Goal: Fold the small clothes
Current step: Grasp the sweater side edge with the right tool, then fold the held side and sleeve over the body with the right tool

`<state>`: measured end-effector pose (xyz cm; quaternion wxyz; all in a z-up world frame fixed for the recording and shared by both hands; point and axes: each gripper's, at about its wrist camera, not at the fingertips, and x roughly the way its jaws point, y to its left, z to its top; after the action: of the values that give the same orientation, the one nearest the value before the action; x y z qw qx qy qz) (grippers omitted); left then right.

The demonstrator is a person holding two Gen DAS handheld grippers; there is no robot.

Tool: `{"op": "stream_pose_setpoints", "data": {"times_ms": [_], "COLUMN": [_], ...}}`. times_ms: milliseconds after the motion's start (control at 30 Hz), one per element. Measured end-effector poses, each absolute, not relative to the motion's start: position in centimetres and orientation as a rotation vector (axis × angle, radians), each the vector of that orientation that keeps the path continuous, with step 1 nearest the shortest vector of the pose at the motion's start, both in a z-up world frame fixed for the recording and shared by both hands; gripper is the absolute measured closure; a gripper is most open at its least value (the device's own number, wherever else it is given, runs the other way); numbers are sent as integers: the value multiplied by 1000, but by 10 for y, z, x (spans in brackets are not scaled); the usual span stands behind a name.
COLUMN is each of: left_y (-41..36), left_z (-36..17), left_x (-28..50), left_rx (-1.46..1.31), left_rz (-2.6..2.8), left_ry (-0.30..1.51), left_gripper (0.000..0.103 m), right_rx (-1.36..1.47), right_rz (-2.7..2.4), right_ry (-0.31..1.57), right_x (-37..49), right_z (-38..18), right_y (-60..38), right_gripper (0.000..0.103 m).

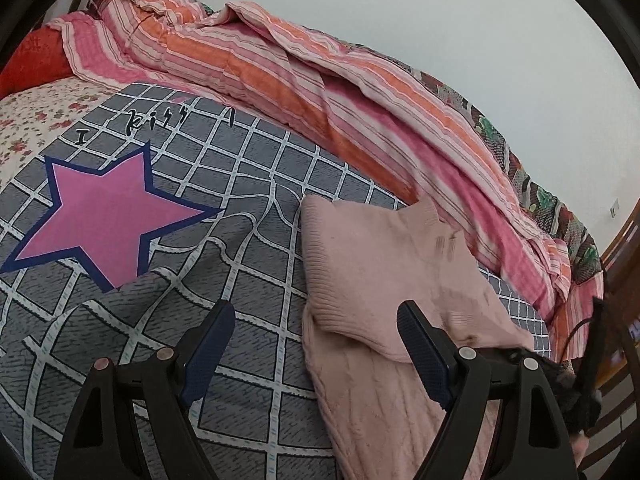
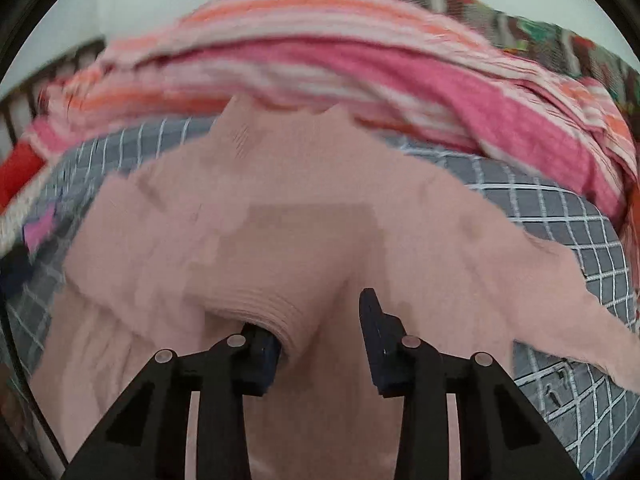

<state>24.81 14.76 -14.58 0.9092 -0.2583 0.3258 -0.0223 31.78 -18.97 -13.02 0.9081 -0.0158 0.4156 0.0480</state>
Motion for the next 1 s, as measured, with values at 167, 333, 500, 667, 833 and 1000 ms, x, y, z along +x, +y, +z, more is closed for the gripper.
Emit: {"op": "stream_pose_setpoints", "data": {"times_ms": [167,333,500,667,833,1000], "left_y": [137,123,108,104,101,84], "left_z": [-149,-152,-156,-157,-155,-146], "left_x": [256,261,265,266,267,268], "left_rx": [-512,-492,-452,-430,-424,-342], "left_rz": [-52,-59,-64,-53,-74,-124], "left_ry": [695,713,739,739,729,696], "left_gripper": [21,21,21,21,21,22], "right_rx": [-10,55,185,232,126,107], "right_rz": [113,93,155,197,190,171], "right_ry": [901,913,924,882,721,783], "right_x": [317,308,308,306,305,311], "right_z": [-132,-141,-153,-150,-120,-129], "right_y": [-224,-257,-282,-288,-276,-278], "right_gripper": [66,66,67,94,97,97]}}
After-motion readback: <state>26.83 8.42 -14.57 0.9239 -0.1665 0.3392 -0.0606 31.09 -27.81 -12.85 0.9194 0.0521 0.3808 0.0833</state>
